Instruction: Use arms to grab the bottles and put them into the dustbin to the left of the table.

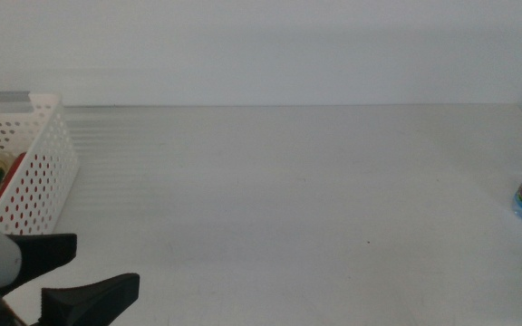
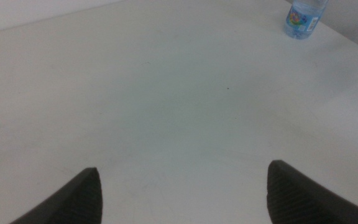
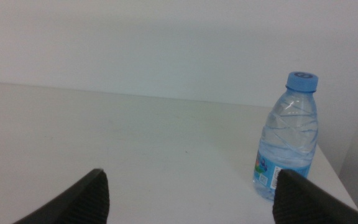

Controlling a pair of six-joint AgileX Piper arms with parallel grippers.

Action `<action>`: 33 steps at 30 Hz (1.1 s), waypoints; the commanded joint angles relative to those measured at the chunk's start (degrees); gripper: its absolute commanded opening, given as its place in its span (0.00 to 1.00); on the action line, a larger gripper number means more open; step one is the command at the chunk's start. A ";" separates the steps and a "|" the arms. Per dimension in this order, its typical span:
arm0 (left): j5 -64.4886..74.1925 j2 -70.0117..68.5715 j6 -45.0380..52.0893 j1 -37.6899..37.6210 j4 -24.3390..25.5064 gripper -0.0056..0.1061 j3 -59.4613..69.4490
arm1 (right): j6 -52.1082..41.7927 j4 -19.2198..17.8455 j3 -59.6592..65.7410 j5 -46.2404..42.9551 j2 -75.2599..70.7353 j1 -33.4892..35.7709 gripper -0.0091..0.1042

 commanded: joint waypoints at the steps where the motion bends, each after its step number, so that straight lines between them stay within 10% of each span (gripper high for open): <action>1: -4.27 0.11 -0.52 -0.24 -0.49 0.80 -1.70 | -0.72 -1.33 -2.49 -5.39 2.08 -0.30 0.82; 33: -4.26 0.11 -0.52 -0.24 -0.49 0.80 -1.70 | 1.04 -7.34 -5.45 -38.26 49.22 -0.30 0.82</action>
